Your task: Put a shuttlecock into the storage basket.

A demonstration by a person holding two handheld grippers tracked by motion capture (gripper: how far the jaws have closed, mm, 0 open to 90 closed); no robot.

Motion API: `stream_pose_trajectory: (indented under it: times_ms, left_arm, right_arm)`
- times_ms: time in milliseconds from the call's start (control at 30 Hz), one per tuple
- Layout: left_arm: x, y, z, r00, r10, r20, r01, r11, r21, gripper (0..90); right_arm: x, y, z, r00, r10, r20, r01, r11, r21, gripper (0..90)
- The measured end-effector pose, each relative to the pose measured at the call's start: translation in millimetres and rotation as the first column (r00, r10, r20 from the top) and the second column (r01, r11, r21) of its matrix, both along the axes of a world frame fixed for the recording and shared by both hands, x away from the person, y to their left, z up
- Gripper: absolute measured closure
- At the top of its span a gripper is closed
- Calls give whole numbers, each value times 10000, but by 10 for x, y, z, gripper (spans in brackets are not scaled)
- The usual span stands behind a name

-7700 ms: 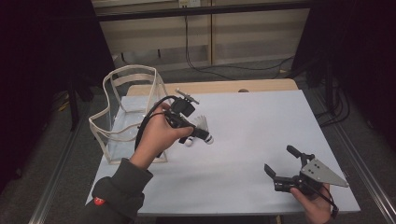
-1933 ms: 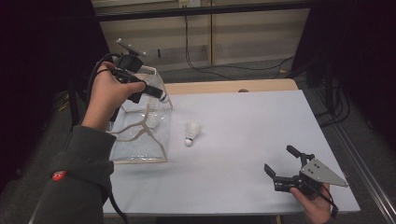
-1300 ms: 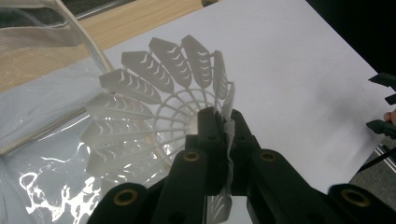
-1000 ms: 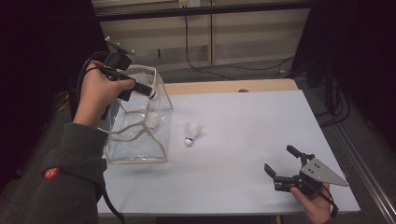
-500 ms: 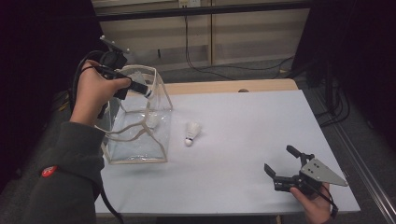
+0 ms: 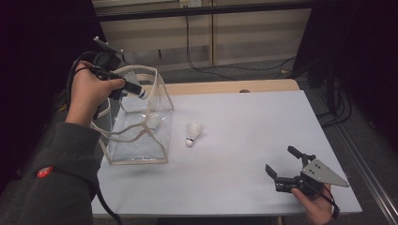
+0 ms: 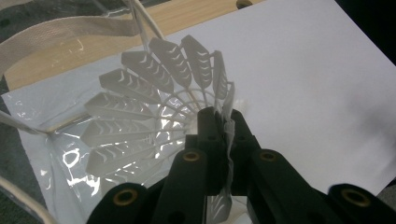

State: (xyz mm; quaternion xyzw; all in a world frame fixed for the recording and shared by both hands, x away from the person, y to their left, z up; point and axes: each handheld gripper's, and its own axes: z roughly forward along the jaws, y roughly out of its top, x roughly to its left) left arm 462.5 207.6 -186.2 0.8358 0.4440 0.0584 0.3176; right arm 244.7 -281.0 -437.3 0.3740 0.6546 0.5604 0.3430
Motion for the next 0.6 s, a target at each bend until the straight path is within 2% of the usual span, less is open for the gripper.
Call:
stream_pose_trajectory:
  times_ms: [200,600]
  left_arm:
    - [2,85,-18,9996,295,37,-296,9995,66,877]
    - [60,216,-129,9987,466,-195,-457,9981,415,877]
  right_arm:
    - [-1,5,4,10000,19,27,-19,10000,-3,23]
    - [7,9,-5,10000,15,-36,-15,10000,-14,23]
